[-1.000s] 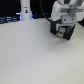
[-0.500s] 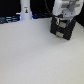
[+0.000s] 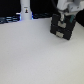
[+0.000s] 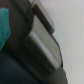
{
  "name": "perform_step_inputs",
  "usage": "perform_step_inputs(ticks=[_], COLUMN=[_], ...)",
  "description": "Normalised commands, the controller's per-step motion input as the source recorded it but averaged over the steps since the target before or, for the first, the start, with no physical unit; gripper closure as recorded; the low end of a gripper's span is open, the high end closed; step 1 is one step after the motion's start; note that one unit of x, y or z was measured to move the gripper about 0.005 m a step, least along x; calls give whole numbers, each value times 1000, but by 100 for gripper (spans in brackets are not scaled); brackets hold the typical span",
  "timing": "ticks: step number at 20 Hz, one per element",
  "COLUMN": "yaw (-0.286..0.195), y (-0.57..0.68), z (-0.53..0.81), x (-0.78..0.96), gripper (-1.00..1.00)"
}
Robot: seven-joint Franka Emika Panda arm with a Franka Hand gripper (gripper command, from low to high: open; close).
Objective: Open the kcup holder, insert the kcup into the holder, and close the kcup holder
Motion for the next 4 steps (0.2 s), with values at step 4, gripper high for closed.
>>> perform_step_inputs(ticks=[4], yaw=[-4], y=[3], z=[9], x=[23], gripper=[-100])
